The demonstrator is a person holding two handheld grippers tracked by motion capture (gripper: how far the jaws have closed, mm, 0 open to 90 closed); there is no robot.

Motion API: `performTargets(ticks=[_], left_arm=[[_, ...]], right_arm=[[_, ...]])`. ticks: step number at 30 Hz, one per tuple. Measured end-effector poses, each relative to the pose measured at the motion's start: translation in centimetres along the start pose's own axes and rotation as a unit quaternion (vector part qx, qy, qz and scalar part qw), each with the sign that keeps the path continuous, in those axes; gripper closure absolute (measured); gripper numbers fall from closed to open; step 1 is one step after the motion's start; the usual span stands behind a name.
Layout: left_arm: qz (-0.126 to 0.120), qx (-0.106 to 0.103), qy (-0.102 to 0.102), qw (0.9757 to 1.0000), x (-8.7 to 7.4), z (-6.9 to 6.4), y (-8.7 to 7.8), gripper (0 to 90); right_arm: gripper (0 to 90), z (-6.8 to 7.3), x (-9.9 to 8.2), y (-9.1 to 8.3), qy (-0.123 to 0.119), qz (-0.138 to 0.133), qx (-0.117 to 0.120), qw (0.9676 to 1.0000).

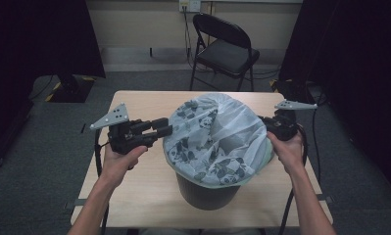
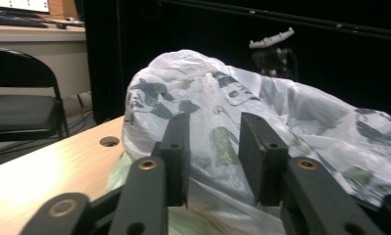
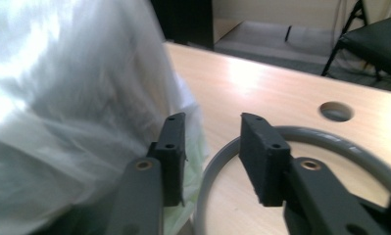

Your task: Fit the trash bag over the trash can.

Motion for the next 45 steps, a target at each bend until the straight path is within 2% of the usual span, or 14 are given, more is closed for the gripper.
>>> performTargets(ticks=[6,12,16,20,23,24,26,27,28,30,33,36,41,45], left_arm=[[0.004,-0.021,0.01,0.9997,-0.5,-2.0,-0.9,69.8],[0.009,-0.035,0.024,0.9991,-1.0,-4.5,-1.8,69.2],[0.017,-0.051,0.025,0.9982,-1.2,-5.8,-1.8,67.8],[0.024,-0.077,0.018,0.9965,-1.1,-6.6,-1.7,64.2],[0.016,-0.067,0.025,0.9973,-0.5,-6.2,-1.4,61.2],[0.006,-0.064,0.023,0.9977,-0.1,-5.9,-1.4,60.0],[-0.015,-0.045,0.017,0.9987,0.7,-4.6,-1.4,58.6],[-0.021,-0.029,0.014,0.9992,1.0,-3.8,-1.3,57.5],[-0.027,-0.009,0.008,0.9996,1.3,-2.8,-1.1,56.6],[-0.027,0.004,-0.003,0.9996,1.4,-1.6,-0.5,56.1],[-0.033,0.018,-0.031,0.9988,1.5,0.1,0.4,55.8],[-0.036,0.027,-0.044,0.998,1.2,0.9,0.8,57.0],[-0.031,0.039,-0.053,0.9973,0.9,1.6,0.8,62.2],[-0.023,0.056,-0.052,0.9968,0.2,2.1,0.6,72.0]], right_arm=[[44.4,-0.8,2.5,-1.9,0.017,-0.027,-0.024,0.9992],[43.6,0.4,4.8,-3.3,0.016,-0.061,-0.026,0.9977],[40.3,2.0,5.7,-4.0,0.008,-0.074,0.001,0.9972],[38.9,4.3,5.4,-3.9,-0.024,-0.053,0.03,0.9979],[39.8,5.5,5.2,-3.6,-0.051,-0.039,0.029,0.9975],[44.5,5.6,5.2,-3.5,-0.058,-0.039,0.018,0.9974],[59.6,5.3,5.3,-3.5,-0.064,-0.041,-0.012,0.9971],[75.0,5.1,5.4,-3.7,-0.061,-0.046,-0.003,0.9971],[78.9,5.2,5.4,-3.9,-0.06,-0.046,0.015,0.997],[90.0,4.8,5.2,-4.0,-0.063,-0.048,0.008,0.9968],[90.0,4.6,4.9,-4.1,-0.056,-0.052,0.019,0.9969],[90.0,3.8,4.9,-4.4,-0.042,-0.068,0.007,0.9968],[90.0,2.3,4.4,-4.3,-0.029,-0.061,-0.008,0.9977],[90.0,1.8,2.9,-2.9,-0.021,-0.042,-0.013,0.9988]])
Point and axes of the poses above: each handheld gripper's, and its own axes: y roughly forward along the jaws, x roughly out of its top, z roughly to its left, the point moved 9 cm from there along y, roughly forward along the jaws, and after that the axes turned 8 degrees about -x, right-handed, at the moved point
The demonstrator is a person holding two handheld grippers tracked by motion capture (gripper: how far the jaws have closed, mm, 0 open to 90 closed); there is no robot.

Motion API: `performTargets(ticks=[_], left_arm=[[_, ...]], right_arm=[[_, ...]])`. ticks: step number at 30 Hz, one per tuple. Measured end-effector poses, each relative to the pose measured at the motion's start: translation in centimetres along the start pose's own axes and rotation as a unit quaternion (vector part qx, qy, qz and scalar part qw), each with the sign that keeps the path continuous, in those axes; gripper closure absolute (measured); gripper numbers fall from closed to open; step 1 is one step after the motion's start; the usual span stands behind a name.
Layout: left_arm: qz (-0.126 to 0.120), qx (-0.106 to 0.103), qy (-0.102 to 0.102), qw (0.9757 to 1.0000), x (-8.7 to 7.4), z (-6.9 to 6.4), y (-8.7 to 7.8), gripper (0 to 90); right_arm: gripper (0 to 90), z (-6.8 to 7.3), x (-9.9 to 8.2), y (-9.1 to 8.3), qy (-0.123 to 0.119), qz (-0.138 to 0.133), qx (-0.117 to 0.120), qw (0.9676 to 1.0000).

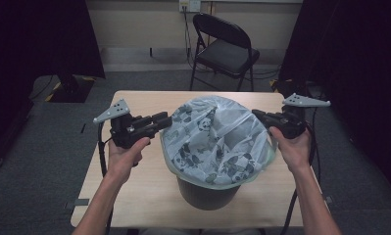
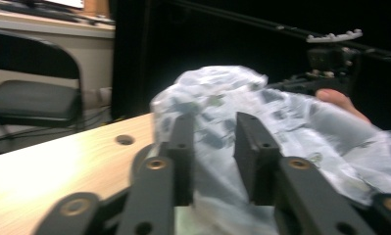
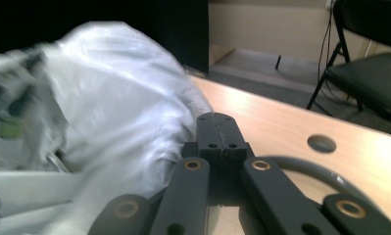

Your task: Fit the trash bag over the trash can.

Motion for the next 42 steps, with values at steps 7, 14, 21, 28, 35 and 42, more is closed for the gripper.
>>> performTargets(ticks=[7,14,21,28,35,42], left_arm=[[-0.009,-0.016,-0.005,0.9998,-0.5,0.2,-0.3,76.3],[-0.013,-0.003,-0.003,0.9999,-0.4,0.8,-1.2,82.3],[0.009,-0.006,-0.019,0.9998,-2.5,1.8,-0.9,81.8],[0.031,-0.014,-0.032,0.9989,-4.7,2.0,0.7,78.6],[0.055,-0.004,-0.033,0.9979,-6.4,2.6,1.4,79.4],[0.064,-0.022,-0.031,0.9972,-6.8,1.9,0.6,80.3]], right_arm=[[90.0,-0.4,-2.7,2.5,0.01,0.031,0.007,0.9994],[62.9,-2.1,-3.4,3.0,0.03,0.038,-0.034,0.9983],[41.6,-1.9,1.6,0.7,0.037,-0.023,-0.04,0.9983],[35.4,0.6,2.2,1.0,0.038,-0.016,0.04,0.9983],[45.0,1.0,1.3,1.0,0.038,0.015,0.071,0.9966],[57.8,2.1,0.4,0.4,0.001,0.041,0.076,0.9963]])
Point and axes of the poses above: each handheld gripper's, and its own axes: y roughly forward along the jaws, x roughly out of its top, z roughly to its left, the point moved 9 cm from there along y, roughly forward along the jaws, and after that the axes turned 8 degrees about -x, right-handed, at the moved point
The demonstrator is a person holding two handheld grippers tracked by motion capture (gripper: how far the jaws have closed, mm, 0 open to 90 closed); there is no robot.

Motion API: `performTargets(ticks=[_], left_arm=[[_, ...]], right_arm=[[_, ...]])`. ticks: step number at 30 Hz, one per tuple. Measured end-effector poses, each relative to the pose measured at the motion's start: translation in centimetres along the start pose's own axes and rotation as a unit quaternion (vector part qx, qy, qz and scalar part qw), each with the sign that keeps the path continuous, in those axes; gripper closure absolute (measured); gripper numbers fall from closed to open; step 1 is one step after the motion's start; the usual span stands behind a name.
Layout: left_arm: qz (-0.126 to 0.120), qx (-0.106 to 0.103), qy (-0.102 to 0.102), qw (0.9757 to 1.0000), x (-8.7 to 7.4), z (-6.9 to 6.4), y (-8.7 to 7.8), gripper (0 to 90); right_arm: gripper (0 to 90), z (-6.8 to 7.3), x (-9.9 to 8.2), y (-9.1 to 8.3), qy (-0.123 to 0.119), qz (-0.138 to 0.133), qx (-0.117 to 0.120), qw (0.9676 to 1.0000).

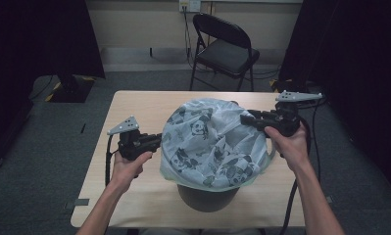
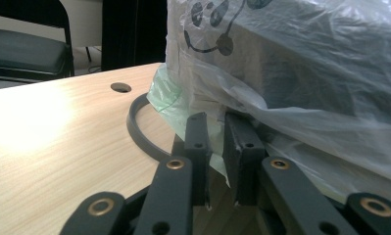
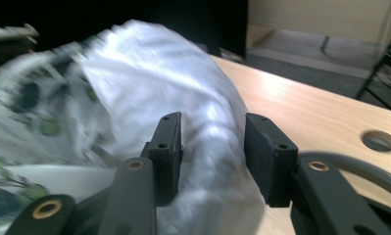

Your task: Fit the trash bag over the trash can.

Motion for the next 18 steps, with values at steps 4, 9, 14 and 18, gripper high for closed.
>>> performTargets(ticks=[4,9,14,18], left_arm=[[0.012,-0.013,0.002,0.9998,-0.7,-0.3,-0.8,70.7],[0.0,0.031,0.001,0.9995,-0.2,0.8,-1.9,56.1],[-0.016,0.062,0.001,0.998,0.5,1.6,-2.7,52.1],[-0.043,0.064,0.01,0.997,2.2,1.0,-3.8,50.4]], right_arm=[[52.4,0.3,-0.4,-0.3,0.012,-0.011,0.017,0.9997],[40.4,0.2,0.2,-0.7,-0.009,-0.013,-0.007,0.9998],[39.5,1.2,2.4,-1.7,-0.031,-0.032,-0.013,0.9989],[48.2,3.3,3.8,-2.1,-0.061,-0.038,0.006,0.9974]])
Point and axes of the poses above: each handheld gripper's, and its own axes: y roughly forward along the jaws, x roughly out of its top, z roughly to its left, the point moved 9 cm from there along y, roughly forward along the jaws, and after that the axes turned 8 degrees about -x, right-handed, at the moved point
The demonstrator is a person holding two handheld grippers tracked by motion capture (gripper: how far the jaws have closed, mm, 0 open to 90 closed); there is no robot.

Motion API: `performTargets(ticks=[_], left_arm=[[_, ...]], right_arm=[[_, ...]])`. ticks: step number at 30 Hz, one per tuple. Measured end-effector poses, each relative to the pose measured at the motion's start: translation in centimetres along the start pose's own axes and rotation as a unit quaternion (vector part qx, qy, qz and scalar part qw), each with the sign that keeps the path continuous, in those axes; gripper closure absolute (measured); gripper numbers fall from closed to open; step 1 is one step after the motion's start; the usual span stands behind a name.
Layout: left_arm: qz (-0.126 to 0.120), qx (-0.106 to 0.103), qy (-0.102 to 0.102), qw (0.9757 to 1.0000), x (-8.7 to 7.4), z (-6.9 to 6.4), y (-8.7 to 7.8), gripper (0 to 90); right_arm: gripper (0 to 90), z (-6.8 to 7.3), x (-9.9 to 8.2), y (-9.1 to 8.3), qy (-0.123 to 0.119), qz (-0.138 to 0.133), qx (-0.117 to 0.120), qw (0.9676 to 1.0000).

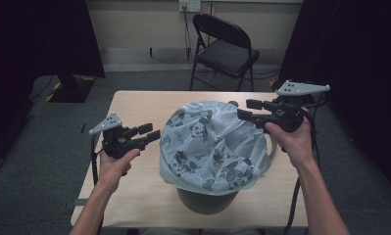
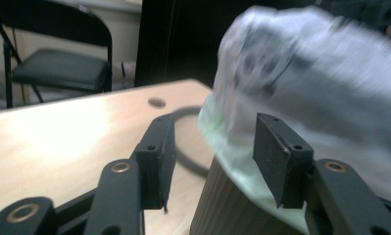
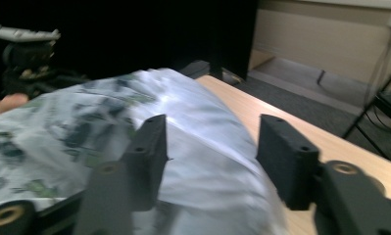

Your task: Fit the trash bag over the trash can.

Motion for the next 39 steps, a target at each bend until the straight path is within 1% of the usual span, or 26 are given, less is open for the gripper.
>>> performTargets(ticks=[2,3,6,7,8,9,10,11,12,13,14,15,16,18,20,21,22,24,26,27,30,33,35,36,37,39], left_arm=[[-0.014,-0.003,0.006,0.9999,0.9,-0.5,-0.4,48.1],[-0.017,-0.007,0.008,0.9998,1.3,-0.7,-0.6,47.7],[-0.032,-0.014,0.011,0.9993,2.5,-1.4,-0.8,45.2],[-0.042,-0.023,0.008,0.9988,2.9,-1.7,-0.8,43.6],[-0.056,-0.039,-0.001,0.9977,3.4,-2.0,-0.8,41.7],[-0.064,-0.042,-0.008,0.9971,3.7,-2.2,-0.8,41.4],[-0.063,-0.039,-0.008,0.9972,4.0,-2.3,-0.6,41.1],[-0.064,-0.043,-0.006,0.997,4.2,-2.5,-0.3,39.2],[-0.064,-0.053,-0.007,0.9965,4.4,-2.8,0.0,37.6],[-0.061,-0.059,-0.008,0.9964,4.5,-3.1,0.4,37.4],[-0.053,-0.057,-0.006,0.9969,4.4,-3.4,0.9,37.4],[-0.053,-0.057,-0.006,0.9969,4.4,-3.4,0.9,37.4],[-0.017,-0.041,0.005,0.999,3.8,-3.6,2.1,37.5],[-0.01,-0.047,0.005,0.9988,3.5,-3.9,2.8,37.9],[0.003,-0.046,0.012,0.9989,3.0,-4.0,3.3,43.7],[0.002,-0.044,0.011,0.999,3.0,-4.1,3.4,45.3],[0.005,-0.04,0.012,0.9991,3.0,-4.1,3.3,45.7],[0.008,-0.037,0.015,0.9992,3.0,-4.2,3.3,46.5],[0.011,-0.038,0.015,0.9991,3.0,-4.2,3.3,47.0],[0.009,-0.038,0.013,0.9992,3.1,-4.1,3.3,47.5],[0.009,-0.038,0.014,0.9991,3.1,-4.2,3.3,48.1],[0.011,-0.038,0.016,0.9991,3.1,-4.1,3.3,48.2],[0.01,-0.039,0.015,0.9991,3.1,-4.1,3.3,48.3],[0.008,-0.04,0.014,0.9991,3.1,-4.1,3.3,48.3],[0.008,-0.039,0.014,0.9991,3.1,-4.1,3.3,48.3],[0.006,-0.041,0.012,0.999,3.1,-4.1,3.3,48.2]], right_arm=[[53.4,1.2,0.6,0.2,-0.018,0.002,0.014,0.9997],[55.6,1.7,0.8,0.4,-0.025,0.003,0.02,0.9995],[59.7,3.2,1.6,1.1,-0.045,0.008,0.032,0.9985],[60.0,3.7,1.8,1.4,-0.05,0.011,0.037,0.998],[61.2,4.0,2.1,1.7,-0.053,0.013,0.039,0.9978],[62.1,4.4,2.3,2.0,-0.053,0.015,0.04,0.9976],[62.1,4.7,2.5,2.4,-0.058,0.018,0.043,0.9972],[61.7,5.1,2.7,2.7,-0.059,0.023,0.048,0.9968],[61.4,5.3,2.7,3.1,-0.062,0.028,0.051,0.9964],[61.1,5.6,2.8,3.5,-0.062,0.035,0.053,0.996],[61.1,5.8,2.8,3.9,-0.064,0.041,0.056,0.9956],[61.1,5.8,2.8,3.9,-0.064,0.041,0.056,0.9956],[61.2,6.4,2.7,4.9,-0.067,0.054,0.062,0.9943],[62.4,6.7,2.5,5.5,-0.069,0.065,0.069,0.993],[62.7,6.8,2.0,6.3,-0.072,0.084,0.07,0.9914],[63.3,6.8,1.8,6.7,-0.072,0.091,0.069,0.9908],[62.3,6.6,1.5,7.1,-0.069,0.103,0.07,0.9899],[60.5,6.4,1.2,7.5,-0.068,0.114,0.066,0.989],[55.4,6.1,1.0,7.8,-0.066,0.128,0.055,0.988],[54.0,6.1,0.7,8.1,-0.068,0.137,0.05,0.9869],[51.3,6.0,0.0,8.8,-0.076,0.166,0.037,0.9825],[46.6,6.1,-0.9,9.8,-0.098,0.204,0.025,0.9737],[43.7,6.2,-1.3,10.6,-0.102,0.22,0.028,0.9697],[40.2,6.3,-1.7,11.0,-0.101,0.233,0.032,0.9667],[38.9,6.2,-2.1,11.3,-0.101,0.242,0.037,0.9642],[39.0,6.1,-2.7,11.6,-0.096,0.255,0.045,0.9611]])
Point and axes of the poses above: each handheld gripper's, and its own axes: y roughly forward along the jaws, x roughly out of its top, z roughly to its left, the point moved 9 cm from there along y, roughly forward along the jaws, and after that the axes turned 8 degrees about -x, right-handed, at the moved point
